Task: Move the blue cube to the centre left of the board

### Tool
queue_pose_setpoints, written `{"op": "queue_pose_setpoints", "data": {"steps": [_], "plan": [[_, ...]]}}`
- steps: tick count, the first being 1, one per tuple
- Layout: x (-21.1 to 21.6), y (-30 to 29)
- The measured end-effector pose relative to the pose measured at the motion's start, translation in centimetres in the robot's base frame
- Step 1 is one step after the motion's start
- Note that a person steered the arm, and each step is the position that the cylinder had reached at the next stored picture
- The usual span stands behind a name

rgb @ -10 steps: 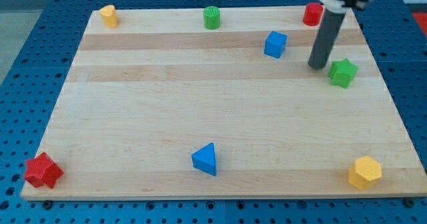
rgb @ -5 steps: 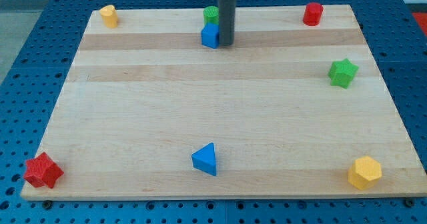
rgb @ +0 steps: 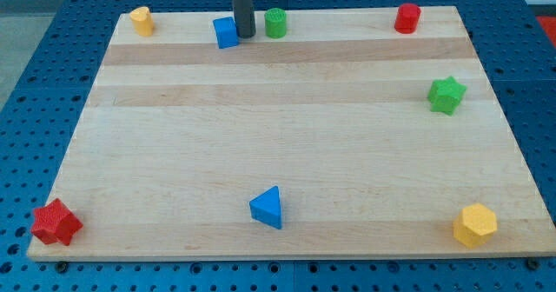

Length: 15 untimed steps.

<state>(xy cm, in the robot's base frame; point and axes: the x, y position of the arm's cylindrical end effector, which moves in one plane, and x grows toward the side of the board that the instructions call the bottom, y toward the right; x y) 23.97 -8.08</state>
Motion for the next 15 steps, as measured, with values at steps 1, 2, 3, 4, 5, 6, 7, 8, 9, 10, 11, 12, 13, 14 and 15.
{"op": "queue_pose_setpoints", "data": {"steps": [1, 2, 3, 4, 5, 6, 7, 8, 9, 10, 11, 12, 13, 14, 15], "plan": [[-0.4, -2.4], [-0.4, -4.8], [-0.4, -6.3], [-1.2, -6.4], [-3.2, -6.4], [-2.7, -6.7], [-0.8, -8.7], [0.7, -10.2], [2.1, -10.2], [3.3, -8.9], [5.1, -8.3], [6.9, -8.5], [9.0, -8.5], [11.7, -8.8], [13.4, -6.3]]}}
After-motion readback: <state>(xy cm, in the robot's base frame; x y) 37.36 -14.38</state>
